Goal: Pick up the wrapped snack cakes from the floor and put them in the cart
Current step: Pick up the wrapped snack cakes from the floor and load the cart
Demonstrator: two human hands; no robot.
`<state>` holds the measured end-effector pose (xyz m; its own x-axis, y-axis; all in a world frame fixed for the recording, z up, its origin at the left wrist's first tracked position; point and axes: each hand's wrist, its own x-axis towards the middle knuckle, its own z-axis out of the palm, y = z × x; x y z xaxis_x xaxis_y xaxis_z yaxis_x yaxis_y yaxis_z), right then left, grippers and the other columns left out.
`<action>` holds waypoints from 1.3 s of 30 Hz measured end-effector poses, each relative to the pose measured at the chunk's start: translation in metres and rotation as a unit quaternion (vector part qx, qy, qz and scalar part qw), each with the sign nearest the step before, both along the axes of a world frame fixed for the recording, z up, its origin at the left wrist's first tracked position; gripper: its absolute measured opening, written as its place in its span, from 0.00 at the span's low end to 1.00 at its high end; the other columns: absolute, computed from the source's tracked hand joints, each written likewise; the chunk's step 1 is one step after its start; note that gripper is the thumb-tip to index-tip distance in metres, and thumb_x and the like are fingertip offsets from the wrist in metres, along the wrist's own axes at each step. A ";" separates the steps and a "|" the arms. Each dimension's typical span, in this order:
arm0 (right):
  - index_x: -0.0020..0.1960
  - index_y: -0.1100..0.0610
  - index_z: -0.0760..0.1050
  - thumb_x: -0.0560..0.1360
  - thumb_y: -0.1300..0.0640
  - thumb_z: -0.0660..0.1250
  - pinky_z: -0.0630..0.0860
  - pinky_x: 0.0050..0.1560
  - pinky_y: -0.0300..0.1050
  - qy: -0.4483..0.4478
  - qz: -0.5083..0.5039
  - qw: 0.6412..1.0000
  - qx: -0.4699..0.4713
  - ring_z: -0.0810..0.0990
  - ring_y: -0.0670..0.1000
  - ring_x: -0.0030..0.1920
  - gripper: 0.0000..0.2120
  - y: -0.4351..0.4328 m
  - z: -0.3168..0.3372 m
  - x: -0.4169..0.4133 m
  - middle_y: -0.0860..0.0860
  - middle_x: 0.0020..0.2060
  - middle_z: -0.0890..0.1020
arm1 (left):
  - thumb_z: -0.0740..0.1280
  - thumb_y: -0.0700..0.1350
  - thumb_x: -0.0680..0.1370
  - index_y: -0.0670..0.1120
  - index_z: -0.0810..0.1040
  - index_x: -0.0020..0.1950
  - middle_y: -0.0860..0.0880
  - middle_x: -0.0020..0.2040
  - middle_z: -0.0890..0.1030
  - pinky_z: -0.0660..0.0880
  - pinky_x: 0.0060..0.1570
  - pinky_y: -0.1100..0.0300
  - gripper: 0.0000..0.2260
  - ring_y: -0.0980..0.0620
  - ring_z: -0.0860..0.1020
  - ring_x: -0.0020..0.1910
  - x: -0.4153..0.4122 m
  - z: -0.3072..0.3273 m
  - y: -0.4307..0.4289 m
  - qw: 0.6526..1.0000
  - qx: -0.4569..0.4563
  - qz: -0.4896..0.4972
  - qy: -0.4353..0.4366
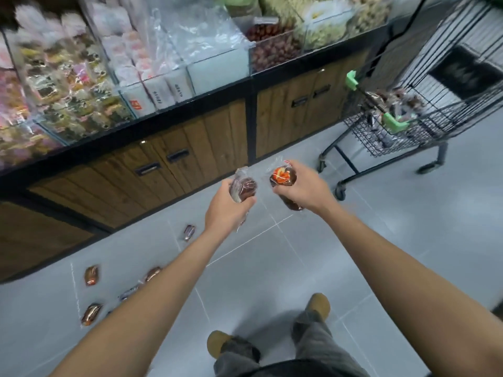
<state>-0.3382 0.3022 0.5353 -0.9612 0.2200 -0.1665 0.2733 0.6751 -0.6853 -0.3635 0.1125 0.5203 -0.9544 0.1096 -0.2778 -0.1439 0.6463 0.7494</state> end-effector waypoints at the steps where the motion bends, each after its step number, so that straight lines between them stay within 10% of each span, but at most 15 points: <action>1: 0.53 0.45 0.68 0.66 0.43 0.71 0.75 0.45 0.45 0.002 -0.010 1.000 0.001 0.77 0.49 0.46 0.20 0.023 0.004 0.004 0.45 0.45 0.77 | 0.71 0.59 0.68 0.61 0.65 0.49 0.63 0.40 0.75 0.77 0.45 0.55 0.18 0.59 0.76 0.42 0.000 0.002 0.025 1.000 0.000 -0.013 0.001; 13: 0.64 0.50 0.65 0.67 0.46 0.72 0.76 0.55 0.51 0.015 -0.121 0.992 0.008 0.78 0.54 0.54 0.30 0.264 0.023 0.045 0.49 0.58 0.79 | 0.72 0.58 0.68 0.57 0.62 0.57 0.58 0.47 0.74 0.78 0.48 0.49 0.24 0.52 0.78 0.47 0.006 0.017 0.264 0.997 0.007 -0.054 0.059; 24: 0.66 0.50 0.65 0.66 0.49 0.72 0.75 0.57 0.54 0.011 -0.160 0.986 -0.037 0.78 0.53 0.56 0.31 0.403 0.011 0.036 0.50 0.64 0.77 | 0.71 0.56 0.69 0.58 0.61 0.53 0.65 0.38 0.72 0.72 0.33 0.63 0.21 0.64 0.74 0.30 -0.028 0.011 0.419 0.989 0.030 -0.131 0.062; 31: 0.60 0.46 0.66 0.66 0.49 0.72 0.77 0.47 0.48 0.038 -0.189 0.981 -0.003 0.79 0.50 0.45 0.25 0.528 0.024 -0.007 0.46 0.47 0.78 | 0.70 0.59 0.71 0.59 0.59 0.54 0.61 0.44 0.71 0.73 0.37 0.57 0.22 0.60 0.73 0.38 -0.081 0.000 0.564 0.976 0.059 -0.198 0.066; 39: 0.64 0.53 0.68 0.66 0.48 0.73 0.79 0.51 0.55 0.022 -0.256 0.966 0.028 0.80 0.54 0.48 0.30 0.665 0.039 -0.058 0.52 0.51 0.80 | 0.70 0.56 0.72 0.54 0.62 0.61 0.57 0.52 0.68 0.65 0.37 0.61 0.24 0.57 0.71 0.41 -0.165 0.018 0.708 0.966 0.099 -0.236 0.039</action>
